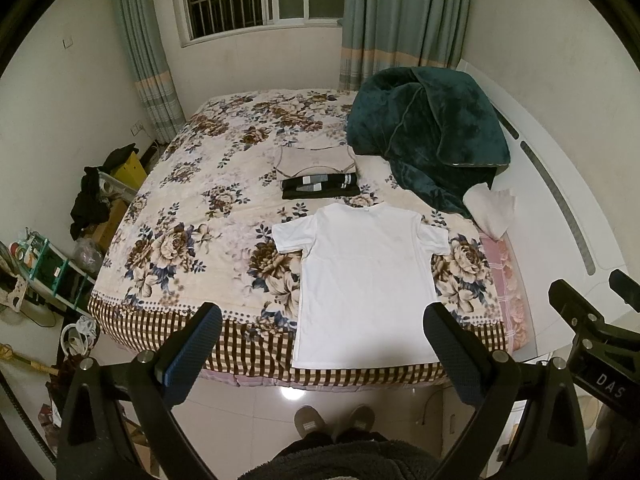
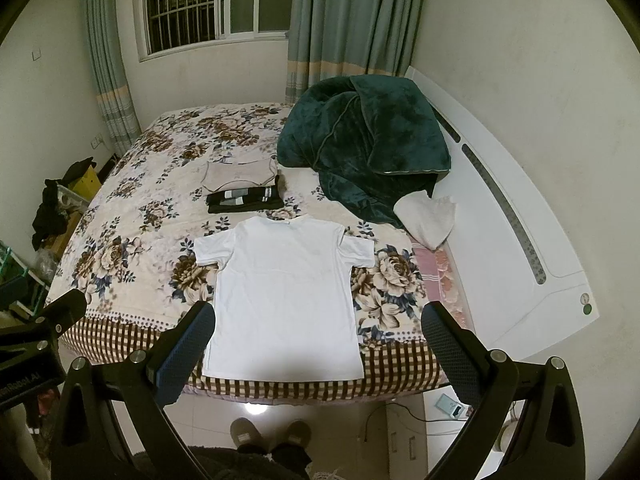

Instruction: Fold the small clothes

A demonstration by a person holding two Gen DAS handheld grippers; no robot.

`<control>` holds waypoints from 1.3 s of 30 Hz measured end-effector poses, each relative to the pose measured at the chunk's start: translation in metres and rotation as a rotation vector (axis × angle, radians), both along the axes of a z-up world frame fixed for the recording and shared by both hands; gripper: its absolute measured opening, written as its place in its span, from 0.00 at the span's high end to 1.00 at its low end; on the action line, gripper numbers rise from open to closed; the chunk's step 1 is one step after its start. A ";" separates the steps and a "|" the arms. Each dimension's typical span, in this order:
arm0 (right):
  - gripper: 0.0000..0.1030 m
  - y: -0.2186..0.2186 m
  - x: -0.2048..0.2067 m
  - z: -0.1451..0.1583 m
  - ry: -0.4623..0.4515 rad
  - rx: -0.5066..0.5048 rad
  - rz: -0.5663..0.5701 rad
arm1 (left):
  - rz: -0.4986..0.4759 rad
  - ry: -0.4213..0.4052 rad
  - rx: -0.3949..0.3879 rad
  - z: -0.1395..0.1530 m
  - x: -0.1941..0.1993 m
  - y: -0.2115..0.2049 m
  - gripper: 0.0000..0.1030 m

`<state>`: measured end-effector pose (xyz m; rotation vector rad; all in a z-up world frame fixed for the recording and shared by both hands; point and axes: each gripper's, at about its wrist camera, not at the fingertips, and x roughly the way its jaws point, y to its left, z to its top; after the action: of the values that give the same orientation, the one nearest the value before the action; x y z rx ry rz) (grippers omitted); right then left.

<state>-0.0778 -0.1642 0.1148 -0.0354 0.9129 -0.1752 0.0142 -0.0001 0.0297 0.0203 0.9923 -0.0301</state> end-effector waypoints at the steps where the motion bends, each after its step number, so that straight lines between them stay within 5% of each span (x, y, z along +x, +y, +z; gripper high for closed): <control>1: 0.00 0.000 -0.001 0.000 -0.001 0.000 0.000 | 0.000 -0.001 0.000 -0.001 -0.001 0.000 0.00; 12: 0.00 -0.009 0.008 -0.006 0.013 0.030 -0.036 | 0.010 -0.026 0.033 -0.010 0.016 -0.006 0.00; 18: 0.00 -0.067 0.059 -0.064 0.035 0.096 -0.203 | 0.016 -0.053 0.129 -0.067 0.092 -0.023 0.00; 27: 0.00 -0.196 0.190 -0.258 0.202 0.181 -0.447 | 0.103 0.142 0.156 -0.221 0.235 -0.048 0.00; 35: 0.00 -0.319 0.322 -0.473 0.314 0.352 -0.588 | 0.189 0.309 0.224 -0.376 0.344 -0.063 0.00; 39: 0.09 -0.362 0.364 -0.574 0.338 0.499 -0.691 | 0.221 0.374 0.233 -0.467 0.387 -0.063 0.00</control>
<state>0.2863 -0.5263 -0.4589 0.7397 1.2598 -0.5893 0.4016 -0.0635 -0.4368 0.1218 1.3631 0.2938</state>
